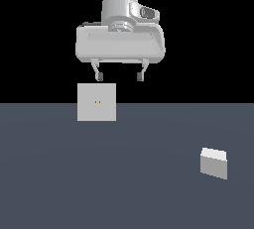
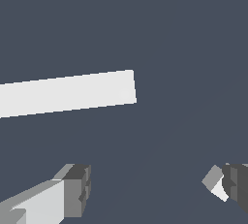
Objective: Plug the charger into the wall socket.
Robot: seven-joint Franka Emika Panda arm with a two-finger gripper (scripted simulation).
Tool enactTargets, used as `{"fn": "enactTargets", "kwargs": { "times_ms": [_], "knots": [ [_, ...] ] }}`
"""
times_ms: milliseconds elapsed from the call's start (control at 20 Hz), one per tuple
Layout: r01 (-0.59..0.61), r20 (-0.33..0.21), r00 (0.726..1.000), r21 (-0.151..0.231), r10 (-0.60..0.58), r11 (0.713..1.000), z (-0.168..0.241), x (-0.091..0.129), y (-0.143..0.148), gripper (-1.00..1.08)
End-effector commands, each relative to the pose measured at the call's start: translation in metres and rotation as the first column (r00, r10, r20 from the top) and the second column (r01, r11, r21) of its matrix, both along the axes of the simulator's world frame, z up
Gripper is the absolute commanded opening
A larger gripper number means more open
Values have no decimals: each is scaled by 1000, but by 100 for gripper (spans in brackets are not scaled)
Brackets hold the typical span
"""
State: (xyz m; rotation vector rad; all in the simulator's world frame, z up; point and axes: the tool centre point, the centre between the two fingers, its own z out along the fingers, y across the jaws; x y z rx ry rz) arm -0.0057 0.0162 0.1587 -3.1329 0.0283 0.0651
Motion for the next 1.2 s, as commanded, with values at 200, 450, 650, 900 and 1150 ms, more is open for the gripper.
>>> {"fn": "enactTargets", "kwargs": {
  "times_ms": [200,450,650,900,1150],
  "knots": [
    [17,2,1000,-1,-17,1000,-3,-2,-5,100],
    [85,10,996,-4,-85,996,-13,-9,-24,100],
    [174,20,985,-8,-174,985,-27,-22,-48,100],
    [321,38,947,-11,-320,947,-50,-47,-86,100],
    [451,56,892,-12,-449,893,-72,-74,-118,100]
  ]
}}
